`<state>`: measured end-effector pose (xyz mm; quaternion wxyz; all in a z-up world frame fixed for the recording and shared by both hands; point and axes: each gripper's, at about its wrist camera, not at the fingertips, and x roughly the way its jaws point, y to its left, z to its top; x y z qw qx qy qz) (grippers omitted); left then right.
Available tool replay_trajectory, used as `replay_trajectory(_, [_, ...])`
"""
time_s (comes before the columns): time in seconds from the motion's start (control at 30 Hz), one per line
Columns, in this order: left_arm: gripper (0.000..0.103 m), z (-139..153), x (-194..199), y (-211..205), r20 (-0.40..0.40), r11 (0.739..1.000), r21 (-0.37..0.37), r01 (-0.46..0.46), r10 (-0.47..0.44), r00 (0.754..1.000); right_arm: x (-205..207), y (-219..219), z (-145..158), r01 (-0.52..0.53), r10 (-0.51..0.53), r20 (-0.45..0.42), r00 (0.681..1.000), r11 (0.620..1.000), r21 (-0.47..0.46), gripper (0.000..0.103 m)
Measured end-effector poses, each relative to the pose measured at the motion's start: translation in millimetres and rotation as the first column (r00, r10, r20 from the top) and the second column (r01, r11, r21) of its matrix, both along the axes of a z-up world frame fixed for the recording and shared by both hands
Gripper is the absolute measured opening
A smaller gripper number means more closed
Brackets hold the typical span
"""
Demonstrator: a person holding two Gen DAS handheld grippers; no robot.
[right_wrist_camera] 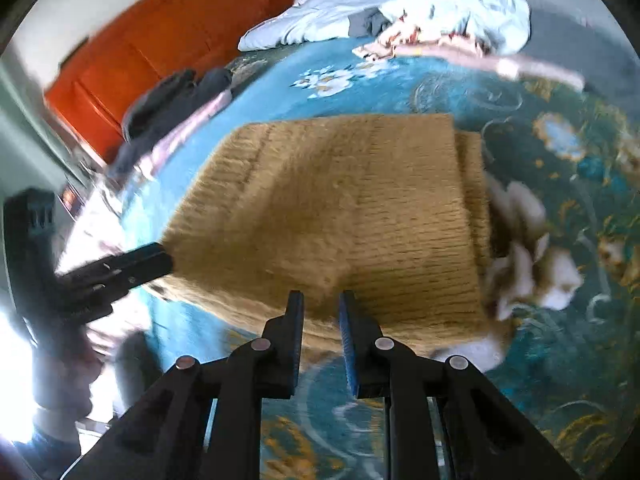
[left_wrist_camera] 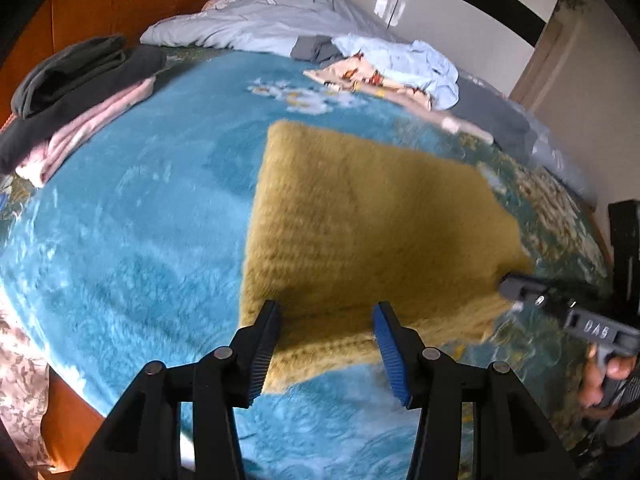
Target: Fold clothes
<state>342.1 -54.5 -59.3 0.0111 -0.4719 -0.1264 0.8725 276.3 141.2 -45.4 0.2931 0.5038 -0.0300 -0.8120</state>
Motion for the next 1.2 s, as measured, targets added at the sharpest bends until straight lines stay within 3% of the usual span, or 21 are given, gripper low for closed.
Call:
replay_trajectory(0.2, [0.054,-19.2,-0.3,-0.5,0.012,1.000,-0.012,-0.021,0.021,1.000,4.0,-0.4,-12.3,0.012,-0.012,0.007,1.000,1.000,-0.003,0.019])
replay_trajectory(0.33, [0.054,-11.1,0.9,0.2,-0.010,1.000,0.014,-0.011,0.012,1.000,2.0,-5.4,-13.5,0.009,-0.009,0.005,1.000,1.000,-0.003,0.020])
replay_trajectory(0.4, [0.054,-1.7,6.2,-2.1,-0.041,0.999,0.042,-0.003,0.005,0.999,-2.5,1.1,-6.3,0.022,-0.021,0.030,0.999,0.999,-0.050,0.020])
replay_trajectory(0.43, [0.055,3.0,8.6,-4.4,-0.052,0.998,0.055,0.000,0.003,0.999,-4.5,7.5,-1.8,0.036,-0.033,0.039,0.999,0.996,-0.084,0.024])
replay_trajectory(0.47, [0.056,6.3,10.1,-7.2,-0.058,0.998,0.062,-0.002,0.005,0.998,-6.3,15.5,2.4,0.056,-0.052,0.036,0.998,0.992,-0.111,0.035])
replay_trajectory(0.53, [0.060,11.2,9.6,-15.0,-0.064,0.998,0.070,-0.012,0.017,0.998,-10.9,30.3,9.3,0.100,-0.098,0.020,0.995,0.984,-0.146,0.048])
replay_trajectory(0.67, [0.060,11.5,-1.0,-37.0,-0.030,0.993,0.098,-0.072,0.075,0.997,-25.0,61.1,3.5,0.199,-0.192,0.056,0.980,0.965,-0.173,0.049])
replay_trajectory(0.77, [0.066,5.2,-14.4,-53.1,0.000,0.976,0.200,-0.088,0.090,0.996,-35.5,79.7,-13.5,0.249,-0.219,0.144,0.965,0.936,-0.247,0.059])
replay_trajectory(0.87, [0.068,-11.2,-33.8,-68.5,0.050,0.945,0.304,-0.118,0.108,0.993,-48.2,88.4,-31.1,0.289,-0.230,0.216,0.949,0.908,-0.304,0.059])
replay_trajectory(1.03, [0.068,-46.9,-62.2,-83.9,0.146,0.854,0.486,-0.183,0.127,0.981,-70.9,85.7,-51.3,0.332,-0.216,0.315,0.924,0.860,-0.386,0.059])
replay_trajectory(1.2, [0.070,-54.6,-81.7,-74.1,0.166,0.857,0.489,-0.159,0.088,0.982,-88.9,75.6,-63.7,0.350,-0.182,0.378,0.908,0.827,-0.441,0.059])
